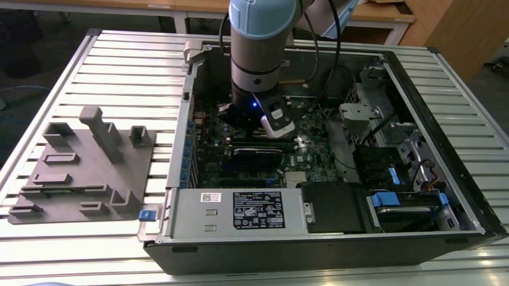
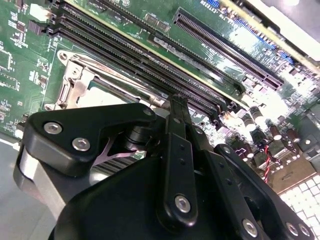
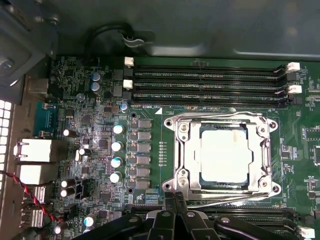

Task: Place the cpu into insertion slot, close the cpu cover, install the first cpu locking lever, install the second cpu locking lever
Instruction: 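Install the second cpu locking lever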

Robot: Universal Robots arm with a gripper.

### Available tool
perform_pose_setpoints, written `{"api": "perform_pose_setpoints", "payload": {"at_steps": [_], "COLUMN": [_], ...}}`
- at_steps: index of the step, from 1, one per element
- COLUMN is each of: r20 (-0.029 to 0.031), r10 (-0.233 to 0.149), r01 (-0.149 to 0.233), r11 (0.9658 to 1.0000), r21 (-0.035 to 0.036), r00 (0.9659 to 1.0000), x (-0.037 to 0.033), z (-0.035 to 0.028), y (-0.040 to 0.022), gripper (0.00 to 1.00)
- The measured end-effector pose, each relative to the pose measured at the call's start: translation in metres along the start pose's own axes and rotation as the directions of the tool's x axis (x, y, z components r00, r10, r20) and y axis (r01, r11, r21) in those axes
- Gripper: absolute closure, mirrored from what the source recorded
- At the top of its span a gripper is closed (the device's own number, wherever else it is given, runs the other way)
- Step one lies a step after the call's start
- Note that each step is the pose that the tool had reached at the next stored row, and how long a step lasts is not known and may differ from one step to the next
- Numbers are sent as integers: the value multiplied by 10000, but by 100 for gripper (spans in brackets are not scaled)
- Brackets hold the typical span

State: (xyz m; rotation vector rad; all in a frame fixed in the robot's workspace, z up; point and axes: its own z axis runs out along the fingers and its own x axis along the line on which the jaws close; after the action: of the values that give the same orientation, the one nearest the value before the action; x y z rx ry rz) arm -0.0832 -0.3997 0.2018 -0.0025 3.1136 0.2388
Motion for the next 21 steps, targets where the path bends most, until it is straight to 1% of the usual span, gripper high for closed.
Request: {"api": "perform_pose_setpoints", "payload": {"at_steps": [1, 3, 4, 5, 10, 12, 16, 21], "r20": [0, 1, 2, 1, 5, 9, 14, 24], "r10": [-2, 5, 7, 8, 15, 18, 20, 22], "r01": [2, -5, -7, -8, -15, -18, -19, -20], "r11": [10000, 9994, 9990, 9988, 9988, 9986, 9975, 9963], "r21": [-45, -344, -443, -480, -487, -520, -706, -853], "r00": [10000, 10000, 10000, 10000, 10000, 10000, 10000, 10000], "x": [-1, -1, 0, 0, 0, 3, 5, 20], "z": [0, 0, 0, 0, 9, 17, 25, 45], "y": [-3, -13, -18, -23, -55, -61, -67, -72], "gripper": [89, 89, 89, 89, 89, 89, 89, 89]}}
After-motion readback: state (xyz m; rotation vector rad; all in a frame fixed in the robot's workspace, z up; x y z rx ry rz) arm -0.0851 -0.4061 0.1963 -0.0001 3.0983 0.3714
